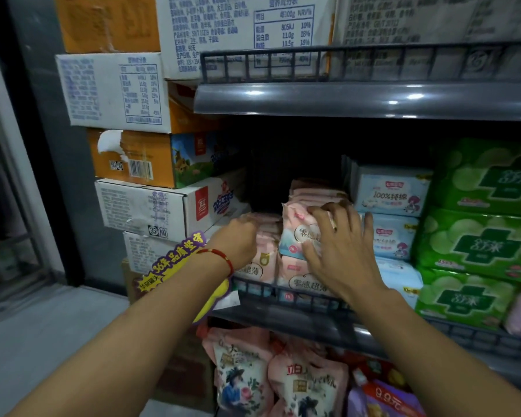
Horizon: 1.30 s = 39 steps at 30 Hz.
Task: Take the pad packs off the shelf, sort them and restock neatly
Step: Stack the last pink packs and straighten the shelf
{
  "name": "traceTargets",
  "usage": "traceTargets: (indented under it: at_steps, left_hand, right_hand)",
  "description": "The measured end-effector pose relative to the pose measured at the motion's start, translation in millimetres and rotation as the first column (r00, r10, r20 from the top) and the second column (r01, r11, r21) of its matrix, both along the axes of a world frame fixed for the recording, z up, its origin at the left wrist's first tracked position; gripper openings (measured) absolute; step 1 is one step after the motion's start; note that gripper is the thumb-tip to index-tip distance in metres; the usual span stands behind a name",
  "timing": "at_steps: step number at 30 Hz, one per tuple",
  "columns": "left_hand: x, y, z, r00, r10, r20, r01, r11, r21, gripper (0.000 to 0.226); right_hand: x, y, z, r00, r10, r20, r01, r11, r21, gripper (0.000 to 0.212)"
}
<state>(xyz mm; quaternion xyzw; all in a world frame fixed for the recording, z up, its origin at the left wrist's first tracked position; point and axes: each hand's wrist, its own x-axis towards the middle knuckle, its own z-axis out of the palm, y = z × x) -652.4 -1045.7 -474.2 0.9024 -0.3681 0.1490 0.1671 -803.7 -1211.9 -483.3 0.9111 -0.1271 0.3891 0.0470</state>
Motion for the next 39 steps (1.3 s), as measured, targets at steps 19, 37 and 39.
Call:
traceTargets:
  at_steps: [19,37,39]
  left_hand:
    - [-67.8,-26.2,-23.6,0.987,-0.103,-0.123,0.049,0.922,-0.385,0.042]
    - [-272.6,-17.4,-111.9,0.931,-0.295,-0.216,0.129,0.817,-0.562,0.028]
    - [-297.6,-31.3,-139.0,0.862,-0.355,-0.361,0.162,0.869,-0.467,0.02]
  right_hand:
    - [-26.2,-16.9,10.0,0.972,0.207,-0.111,-0.195,0.975,0.11,0.087]
    - [-298.0,-57.5,-99.4,0.924,0.139,-0.357,0.002,0.93,0.368,0.032]
    - [-324.8,-62.7,-98.2,0.887,0.108,-0.449,0.103,0.902,0.42,0.028]
